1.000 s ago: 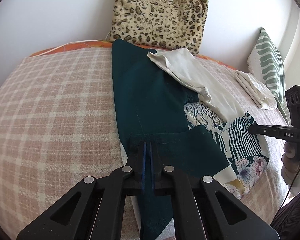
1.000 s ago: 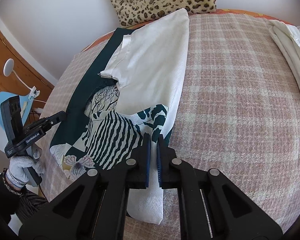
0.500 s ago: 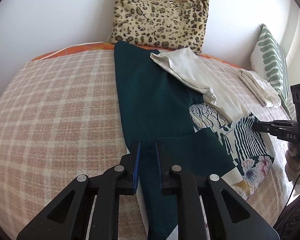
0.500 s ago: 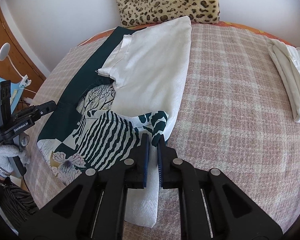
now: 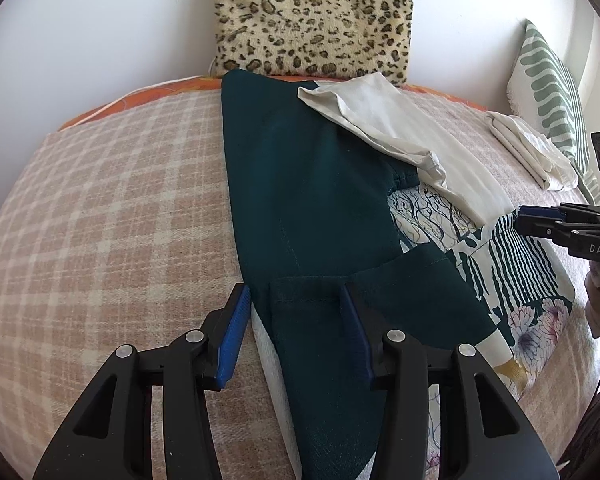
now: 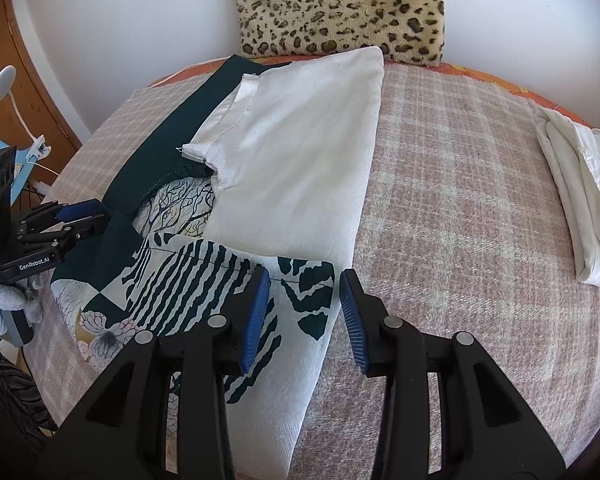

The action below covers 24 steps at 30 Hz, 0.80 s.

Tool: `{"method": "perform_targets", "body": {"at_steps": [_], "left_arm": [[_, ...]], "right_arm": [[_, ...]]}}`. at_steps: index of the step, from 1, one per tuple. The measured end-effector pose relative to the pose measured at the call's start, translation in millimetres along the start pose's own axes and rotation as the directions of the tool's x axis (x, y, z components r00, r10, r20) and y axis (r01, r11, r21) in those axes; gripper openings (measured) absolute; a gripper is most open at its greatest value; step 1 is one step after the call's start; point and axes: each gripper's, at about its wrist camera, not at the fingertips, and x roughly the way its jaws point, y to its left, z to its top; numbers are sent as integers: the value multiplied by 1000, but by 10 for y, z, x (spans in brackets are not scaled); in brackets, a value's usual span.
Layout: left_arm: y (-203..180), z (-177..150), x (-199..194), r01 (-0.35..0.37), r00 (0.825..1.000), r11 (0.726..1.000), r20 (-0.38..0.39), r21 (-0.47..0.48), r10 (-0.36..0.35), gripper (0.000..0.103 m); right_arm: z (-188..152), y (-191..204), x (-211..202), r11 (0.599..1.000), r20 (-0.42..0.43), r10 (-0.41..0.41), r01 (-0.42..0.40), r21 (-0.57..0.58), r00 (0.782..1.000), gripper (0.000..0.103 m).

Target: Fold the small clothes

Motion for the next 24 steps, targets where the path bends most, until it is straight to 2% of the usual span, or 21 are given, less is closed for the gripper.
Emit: {"method": "perform_targets", "body": {"at_steps": [2,3,4,6,7,14,18,22,24], "left_arm": [[4,-9,-6,8,1000,1000,3,-2,-8,42],[3,-13,-13,16,1000,1000,8,0,-16,32],[2,-14,-18,23,1000,1000,11,2,-23,21],[7,-12,-29,27,1000,1000,15,-3,-27,9],[14,-12,-33,30,999,1000,16,-7,-30,7],[90,-27,-86,4,999,1000,37,-21,-3,6],[47,-30,-79,-57,997,998,52,27,55,6],[99,4,-56,-68,997,998,42,10,67,7],[128,12,-57,-84,996,996,35,1,84,13]], "right_arm": [[2,-62,42,999,-10,21,-21,30,1000,39],[4,-84,35,999,-4,32,-32,44,999,38],[11,-99,30,998,-1,41,-40,54,999,28],[5,-112,32,997,-3,50,-49,64,999,11],[-2,-110,28,997,2,45,-45,65,999,10],[-26,-46,-26,1000,32,-7,6,5,999,7],[8,-77,-21,999,44,-35,34,16,998,6],[3,-142,67,998,29,-59,58,31,998,6],[-7,-146,79,998,25,-51,51,21,998,6]]}}
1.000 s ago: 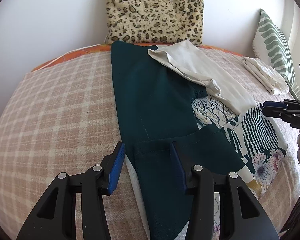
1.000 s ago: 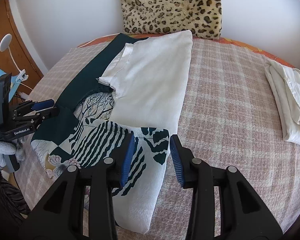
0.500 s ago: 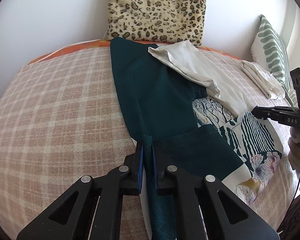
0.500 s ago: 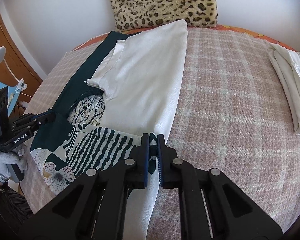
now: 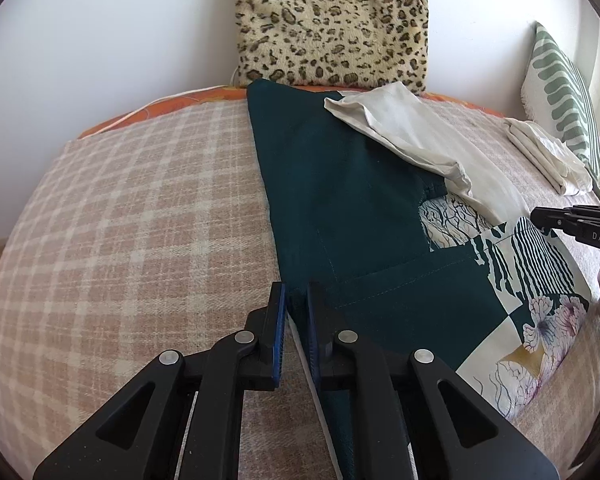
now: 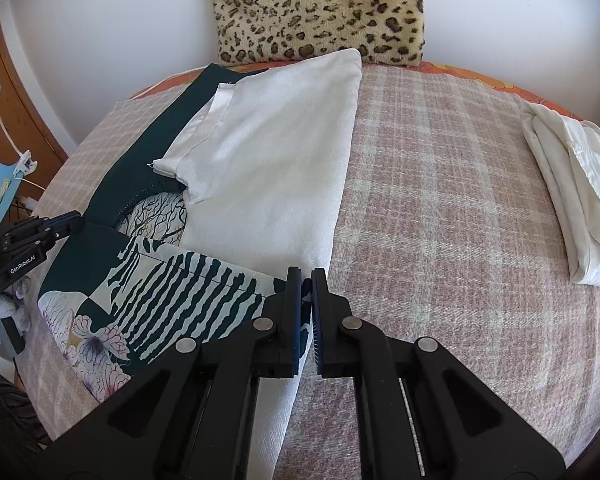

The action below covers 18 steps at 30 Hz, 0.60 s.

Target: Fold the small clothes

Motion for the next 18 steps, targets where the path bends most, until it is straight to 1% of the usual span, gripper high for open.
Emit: {"method": "perform_targets", "body": {"at_steps": [2,3,5,6,7,8,9,11,12,14,16,17,18], "left_arm": [[26,0,-23,-10,1000,1000,-2,-15,10,13],[32,-2,-53,-25,1000,999,4,-22,25,13],[0,-4,-150,-36,999,999,26,-14,36,14],[-34,-7,-213,-31,999,999,40,-9,32,14],[-82,-14,-283,-10,999,1000,53,-5,10,14],[-149,-27,-358,12,998,1000,67,5,-13,14],[-228,-50,-428,37,996,999,76,16,-38,14],[-405,-122,-541,109,990,993,81,48,-112,14],[-503,-166,-573,132,988,989,75,70,-137,14],[-680,-251,-573,174,983,978,43,114,-180,14],[-786,-333,-518,202,979,971,3,128,-204,14],[-814,-375,-476,200,980,970,-18,136,-200,14],[-827,-422,-441,183,983,972,-34,145,-180,14]], "right_arm": [[-9,7,-12,999,-6,-36,36,-6,999,6],[-10,-5,-26,999,-8,-49,49,4,999,9],[-11,-20,-94,998,-1,-67,67,20,998,17],[-15,-13,-160,997,22,-73,72,20,997,26],[-35,14,-245,997,54,-81,80,13,995,28],[-65,63,-341,997,83,-74,75,-3,994,28],[-112,123,-424,998,100,-50,53,-24,994,28],[-252,258,-560,998,114,14,-6,-70,993,28],[-344,340,-603,995,109,46,-35,-96,993,28],[-520,510,-617,988,91,56,-42,-149,994,28],[-662,660,-556,979,70,38,-23,-202,997,28],[-719,706,-509,975,52,22,-10,-222,998,28],[-781,736,-450,970,34,-10,18,-242,999,28]]}}
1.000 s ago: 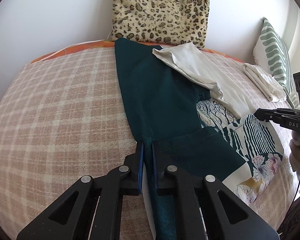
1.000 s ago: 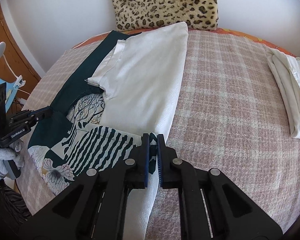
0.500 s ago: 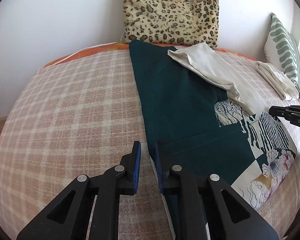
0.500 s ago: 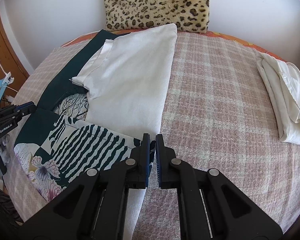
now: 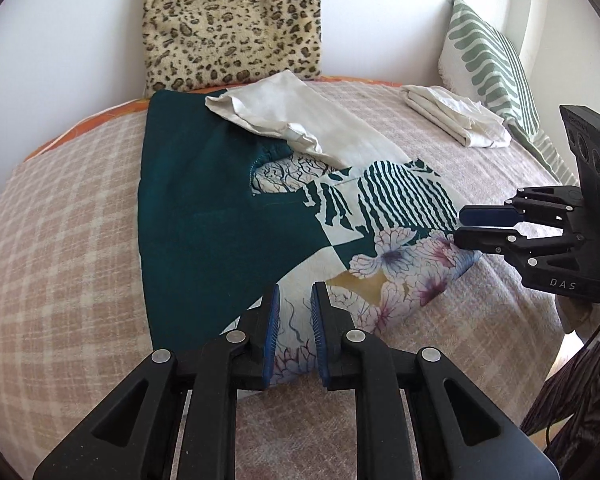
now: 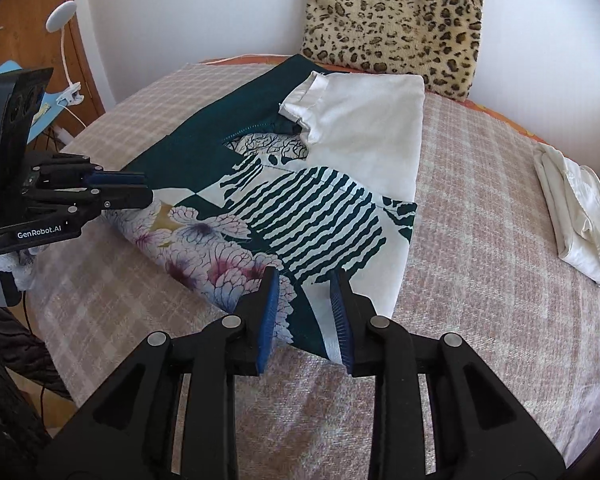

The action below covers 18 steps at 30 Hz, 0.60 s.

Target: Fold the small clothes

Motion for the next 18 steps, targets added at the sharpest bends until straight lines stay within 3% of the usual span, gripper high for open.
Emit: {"method": "perform_targets", "body": {"at_steps": [6,10,14,17,18], "left_arm": [[172,-161,-63,-69,998,997,1,-25,69,18],[403,-172,-141,-105,994,991,-7,-84,105,18],[638,0,-299,-97,995,986,23,-136,102,19],[853,230,-460,-61,993,979,83,-196,79,27],[930,318,-503,-43,993,976,100,-216,66,35]], "right_arm": [[-147,-75,8,999,-32,-31,31,8,999,28],[-146,-193,-42,998,-59,19,-15,68,998,28],[-17,-319,-191,988,-24,75,-71,138,997,29],[179,-434,-285,980,25,79,-82,181,997,32],[247,-491,-301,975,38,84,-90,203,996,33]]}}
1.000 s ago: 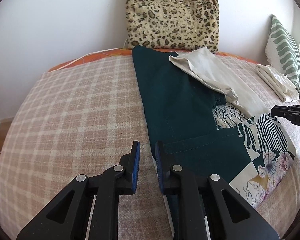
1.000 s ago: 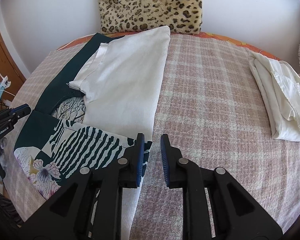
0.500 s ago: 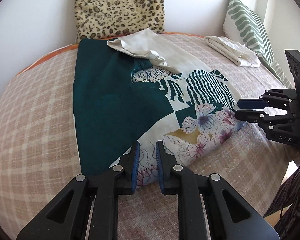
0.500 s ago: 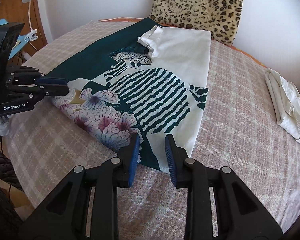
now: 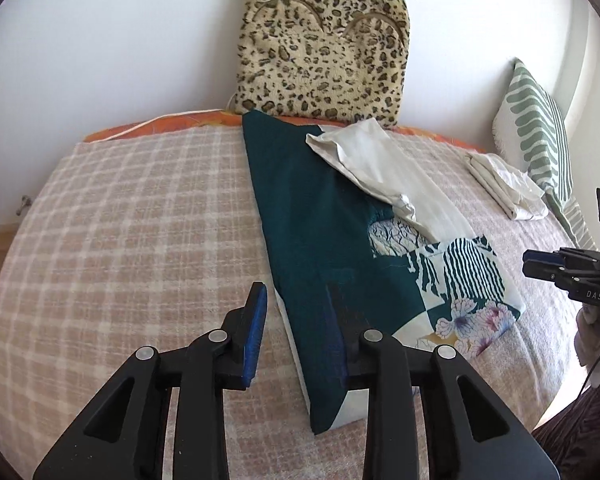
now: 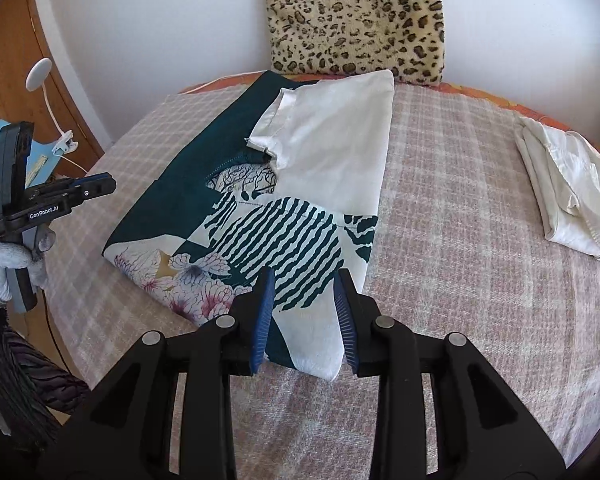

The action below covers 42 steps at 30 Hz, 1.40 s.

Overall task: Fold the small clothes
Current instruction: 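Move both tools to the collar end and close them on it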

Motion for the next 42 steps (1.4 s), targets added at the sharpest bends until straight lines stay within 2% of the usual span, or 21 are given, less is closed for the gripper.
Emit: {"method": "perform_targets", "body": {"at_steps": [1,2,4,6,10,14,16,19,26,29,32,35,37,38,40,42], "left_arm": [[53,110,-17,12,1000,1000,11,-16,-11,44],[103,230,-16,32,999,999,21,-26,-31,46],[210,458,30,63,998,997,24,-49,-62,47],[358,691,145,91,996,992,10,-89,-91,49],[597,1106,484,77,996,988,-30,-130,-82,52],[761,1432,906,81,994,986,-67,-147,-91,52],[819,1562,1118,93,992,984,-73,-155,-105,52],[928,1694,1439,133,986,969,-73,-209,-151,60],[1100,1849,2145,156,977,933,-89,-324,-194,61],[1097,1871,2348,174,970,925,-101,-336,-219,61],[1076,1911,2415,191,973,927,-64,-323,-222,61],[1070,1955,2472,196,974,927,-48,-321,-223,50],[1037,1970,2519,183,977,937,-53,-297,-208,24],[1018,1971,2541,161,981,946,-58,-282,-185,20],[983,1967,2561,135,987,957,-53,-256,-154,10],[981,1966,2544,111,991,963,-41,-246,-125,5]], "right_arm": [[94,-48,-11,1000,12,8,-8,26,1000,35],[200,-99,-11,999,22,10,-11,49,1000,37],[402,-196,2,998,42,7,-10,67,999,42],[619,-304,33,998,54,-4,1,67,999,44],[1131,-659,211,992,32,33,-36,122,999,44],[1615,-986,531,982,2,82,-81,171,997,44],[1805,-1131,728,976,-2,81,-79,202,997,44],[2005,-1330,1083,958,-14,120,-112,265,993,44],[2302,-1595,1835,935,-21,147,-132,330,989,44],[2414,-1634,2052,938,-22,135,-121,326,991,44],[2485,-1671,2226,928,-24,162,-144,343,986,44],[2515,-1695,2349,927,-33,160,-138,349,987,42],[2521,-1707,2389,923,-28,157,-136,360,987,29],[2526,-1712,2398,919,-24,158,-139,368,987,26],[2535,-1719,2415,916,-16,152,-134,378,988,8],[2543,-1717,2398,921,-7,124,-113,372,992,5]]}}
